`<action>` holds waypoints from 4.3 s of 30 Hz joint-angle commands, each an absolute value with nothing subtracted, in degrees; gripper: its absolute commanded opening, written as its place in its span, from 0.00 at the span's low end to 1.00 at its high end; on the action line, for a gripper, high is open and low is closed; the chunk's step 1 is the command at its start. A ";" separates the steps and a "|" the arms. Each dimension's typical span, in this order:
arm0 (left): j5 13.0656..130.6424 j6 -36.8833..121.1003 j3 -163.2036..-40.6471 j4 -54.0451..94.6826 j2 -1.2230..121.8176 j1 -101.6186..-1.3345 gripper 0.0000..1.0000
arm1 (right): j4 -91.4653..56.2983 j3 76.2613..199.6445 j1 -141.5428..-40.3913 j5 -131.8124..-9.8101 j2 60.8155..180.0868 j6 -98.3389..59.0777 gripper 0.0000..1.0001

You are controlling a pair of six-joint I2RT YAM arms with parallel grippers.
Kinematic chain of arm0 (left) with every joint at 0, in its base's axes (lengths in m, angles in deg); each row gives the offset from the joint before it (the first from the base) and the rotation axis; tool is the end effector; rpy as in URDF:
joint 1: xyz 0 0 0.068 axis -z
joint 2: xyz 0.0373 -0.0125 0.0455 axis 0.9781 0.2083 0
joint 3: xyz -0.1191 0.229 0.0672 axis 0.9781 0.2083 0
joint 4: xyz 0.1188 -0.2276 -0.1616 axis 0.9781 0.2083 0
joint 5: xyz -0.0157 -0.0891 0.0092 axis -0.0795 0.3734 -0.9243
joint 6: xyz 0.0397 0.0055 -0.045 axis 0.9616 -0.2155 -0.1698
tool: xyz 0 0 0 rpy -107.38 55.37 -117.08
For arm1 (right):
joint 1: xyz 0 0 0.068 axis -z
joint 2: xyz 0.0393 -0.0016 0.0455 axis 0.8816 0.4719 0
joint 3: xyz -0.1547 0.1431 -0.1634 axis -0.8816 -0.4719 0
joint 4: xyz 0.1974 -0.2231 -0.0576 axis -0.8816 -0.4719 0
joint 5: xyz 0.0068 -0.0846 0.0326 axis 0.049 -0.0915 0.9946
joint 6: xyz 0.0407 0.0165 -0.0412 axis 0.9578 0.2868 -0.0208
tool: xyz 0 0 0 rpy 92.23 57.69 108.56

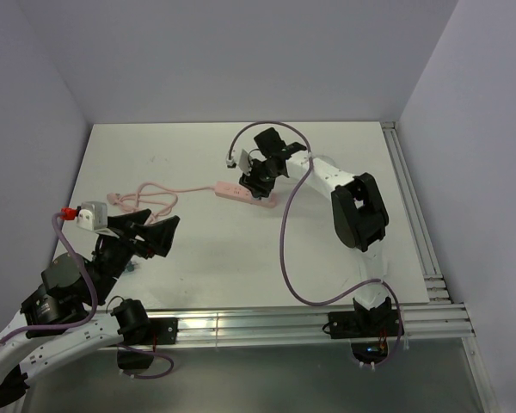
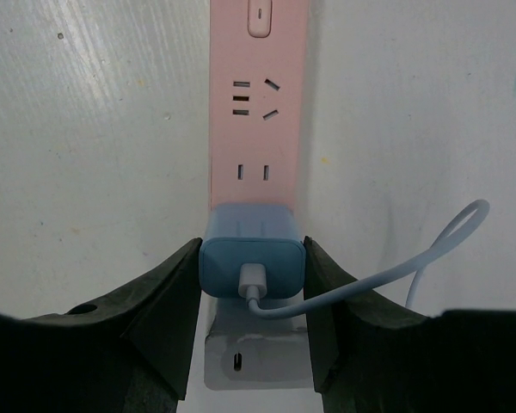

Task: Insert the plug

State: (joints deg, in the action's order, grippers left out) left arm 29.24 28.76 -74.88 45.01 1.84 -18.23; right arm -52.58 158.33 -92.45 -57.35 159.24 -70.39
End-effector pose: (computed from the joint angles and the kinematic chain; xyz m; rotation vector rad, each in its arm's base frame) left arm 0.0774 -0.0828 0.3889 -0.0377 1.5359 -0.7478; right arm 0.4187 0.2662 0.1752 -1.6448 1.9473 0.3903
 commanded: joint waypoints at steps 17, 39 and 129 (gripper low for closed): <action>29.93 26.97 -75.81 44.22 2.64 -18.21 0.96 | -55.40 157.67 -93.30 -63.34 158.82 -64.68 0.64; 24.48 16.16 -84.24 57.49 21.36 -18.39 0.99 | -28.68 134.15 -97.52 -96.67 122.19 -26.91 1.00; 34.36 1.23 -83.28 61.14 22.42 -18.65 0.97 | -56.99 96.07 -55.16 -111.42 110.30 45.73 0.96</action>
State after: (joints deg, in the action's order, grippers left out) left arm 41.75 3.34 -82.57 56.01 23.26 -18.54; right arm -59.40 94.61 -55.56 -109.83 110.92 49.52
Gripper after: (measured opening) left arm 0.982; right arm 0.947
